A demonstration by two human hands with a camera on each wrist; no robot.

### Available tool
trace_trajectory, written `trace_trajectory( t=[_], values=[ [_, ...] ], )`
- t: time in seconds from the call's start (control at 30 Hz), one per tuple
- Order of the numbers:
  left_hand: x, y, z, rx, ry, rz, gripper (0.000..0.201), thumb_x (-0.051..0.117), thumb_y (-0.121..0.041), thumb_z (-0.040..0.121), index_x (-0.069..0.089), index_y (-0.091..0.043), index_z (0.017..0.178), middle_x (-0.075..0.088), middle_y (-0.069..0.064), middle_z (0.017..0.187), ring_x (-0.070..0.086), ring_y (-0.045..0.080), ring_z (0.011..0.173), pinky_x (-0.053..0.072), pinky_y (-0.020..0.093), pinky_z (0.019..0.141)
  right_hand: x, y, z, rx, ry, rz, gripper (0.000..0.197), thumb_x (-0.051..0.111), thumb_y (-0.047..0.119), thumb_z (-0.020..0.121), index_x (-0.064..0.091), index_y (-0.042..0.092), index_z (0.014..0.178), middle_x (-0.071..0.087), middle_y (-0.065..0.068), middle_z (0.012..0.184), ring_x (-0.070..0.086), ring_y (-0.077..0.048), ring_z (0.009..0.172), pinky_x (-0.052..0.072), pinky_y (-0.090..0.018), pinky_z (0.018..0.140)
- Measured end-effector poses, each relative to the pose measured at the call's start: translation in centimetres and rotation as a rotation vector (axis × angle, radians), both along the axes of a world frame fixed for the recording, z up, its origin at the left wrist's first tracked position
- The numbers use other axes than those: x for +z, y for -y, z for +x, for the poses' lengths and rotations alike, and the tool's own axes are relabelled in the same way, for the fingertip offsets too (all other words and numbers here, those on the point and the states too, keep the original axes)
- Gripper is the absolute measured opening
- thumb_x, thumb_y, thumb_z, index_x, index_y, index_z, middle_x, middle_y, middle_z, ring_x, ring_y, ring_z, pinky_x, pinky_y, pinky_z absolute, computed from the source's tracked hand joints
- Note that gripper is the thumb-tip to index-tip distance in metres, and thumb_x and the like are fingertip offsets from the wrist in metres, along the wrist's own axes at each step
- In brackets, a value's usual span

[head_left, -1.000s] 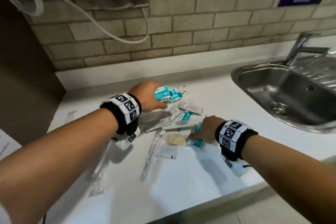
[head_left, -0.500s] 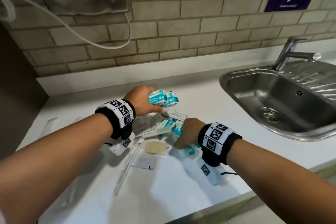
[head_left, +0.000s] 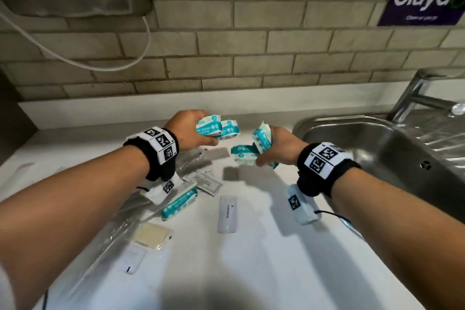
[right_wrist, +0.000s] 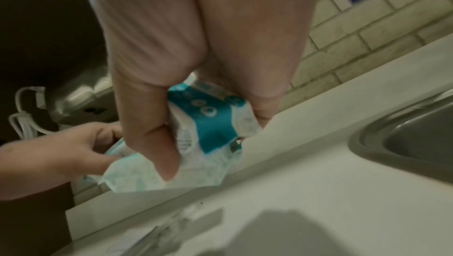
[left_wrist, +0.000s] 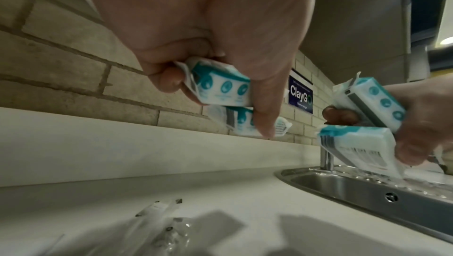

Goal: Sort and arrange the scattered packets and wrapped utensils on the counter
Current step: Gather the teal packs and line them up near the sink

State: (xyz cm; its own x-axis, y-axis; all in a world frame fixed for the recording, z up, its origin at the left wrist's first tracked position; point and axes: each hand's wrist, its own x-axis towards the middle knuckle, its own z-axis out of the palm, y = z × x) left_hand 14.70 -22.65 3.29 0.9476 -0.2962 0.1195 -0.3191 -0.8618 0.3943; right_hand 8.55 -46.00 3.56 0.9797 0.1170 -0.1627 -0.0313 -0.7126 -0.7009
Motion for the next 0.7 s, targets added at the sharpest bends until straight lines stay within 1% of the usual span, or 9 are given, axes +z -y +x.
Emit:
trace_trajectory(
  t=[0.17,0.27,0.33,0.43,0.47,0.57,0.6,0.67,0.7],
  values=[
    [-1.5,3.4,1.8,0.036,-0.074,0.092,0.055,0.083,-0.05,0.063,0.064,-0.016,0.102,0.07,0.003,0.096,0.063,0.021,0.083,0.05,0.031,0.071,-2.0,1.3,2.5,0.089,-0.051,-0.094,0.048,0.084,0.004,0.064,0.057,0.011,0.104,0.069,-0.01,0.104,0.068,-0.025,0.087,0.061,-0.036,0.068],
    [-2.7,4.9,2.5,0.044,-0.126,0.181,0.055,0.082,-0.052,0.064,0.064,-0.017,0.102,0.07,0.003,0.096,0.063,0.022,0.084,0.049,0.03,0.071,-3.4,1.9,3.0,0.087,-0.076,-0.287,0.052,0.086,0.024,0.063,0.057,0.011,0.104,0.068,-0.006,0.101,0.066,-0.024,0.089,0.058,-0.034,0.072],
    [-3.4,5.6,2.7,0.044,-0.133,0.201,0.055,0.08,-0.056,0.063,0.063,-0.02,0.101,0.069,0.001,0.095,0.062,0.022,0.082,0.047,0.028,0.069,-4.3,2.2,3.0,0.038,-0.112,-0.356,0.051,0.084,0.039,0.064,0.056,0.013,0.097,0.067,-0.005,0.096,0.065,-0.022,0.087,0.057,-0.034,0.074],
    [-4.1,6.6,2.9,0.043,-0.154,0.207,0.052,0.078,-0.055,0.066,0.062,-0.021,0.102,0.069,0.001,0.097,0.062,0.021,0.083,0.049,0.028,0.071,-5.6,2.3,2.8,-0.035,-0.212,-0.252,0.045,0.077,0.052,0.069,0.058,0.015,0.086,0.063,0.0,0.078,0.062,-0.015,0.069,0.05,-0.025,0.055],
    [-4.3,6.9,3.1,0.041,-0.171,0.207,0.05,0.078,-0.053,0.067,0.062,-0.021,0.103,0.069,0.0,0.098,0.062,0.021,0.083,0.05,0.028,0.072,-6.1,2.3,2.8,-0.047,-0.233,-0.195,0.045,0.074,0.056,0.071,0.061,0.014,0.085,0.064,0.0,0.077,0.062,-0.014,0.068,0.049,-0.024,0.055],
    [-4.9,7.7,3.1,0.024,-0.213,0.186,0.046,0.08,-0.05,0.066,0.062,-0.023,0.099,0.07,-0.002,0.096,0.062,0.017,0.08,0.051,0.028,0.072,-6.6,2.5,2.8,-0.09,-0.231,-0.018,0.052,0.073,0.058,0.068,0.07,0.014,0.094,0.073,-0.003,0.087,0.07,-0.019,0.076,0.06,-0.033,0.071],
    [-5.1,8.0,3.0,0.022,-0.236,0.17,0.044,0.081,-0.049,0.065,0.063,-0.023,0.096,0.07,-0.004,0.093,0.063,0.016,0.08,0.052,0.028,0.07,-6.4,2.8,2.9,-0.078,-0.204,0.002,0.049,0.074,0.055,0.069,0.07,0.015,0.097,0.073,-0.002,0.086,0.07,-0.017,0.073,0.06,-0.031,0.065],
    [-5.5,8.4,2.7,0.017,-0.296,0.15,0.042,0.082,-0.048,0.063,0.065,-0.023,0.092,0.07,-0.006,0.087,0.065,0.014,0.076,0.051,0.025,0.063,-6.0,3.6,2.7,-0.001,-0.132,-0.053,0.044,0.075,0.045,0.074,0.065,0.014,0.103,0.068,0.003,0.084,0.065,-0.011,0.066,0.05,-0.021,0.044],
    [-5.6,8.6,2.6,-0.001,-0.325,0.152,0.041,0.083,-0.047,0.064,0.065,-0.022,0.091,0.07,-0.006,0.086,0.065,0.014,0.075,0.048,0.024,0.06,-5.7,4.1,2.6,0.043,-0.097,-0.096,0.046,0.076,0.04,0.075,0.059,0.013,0.108,0.066,0.002,0.088,0.063,-0.011,0.068,0.045,-0.019,0.04]
  ],
)
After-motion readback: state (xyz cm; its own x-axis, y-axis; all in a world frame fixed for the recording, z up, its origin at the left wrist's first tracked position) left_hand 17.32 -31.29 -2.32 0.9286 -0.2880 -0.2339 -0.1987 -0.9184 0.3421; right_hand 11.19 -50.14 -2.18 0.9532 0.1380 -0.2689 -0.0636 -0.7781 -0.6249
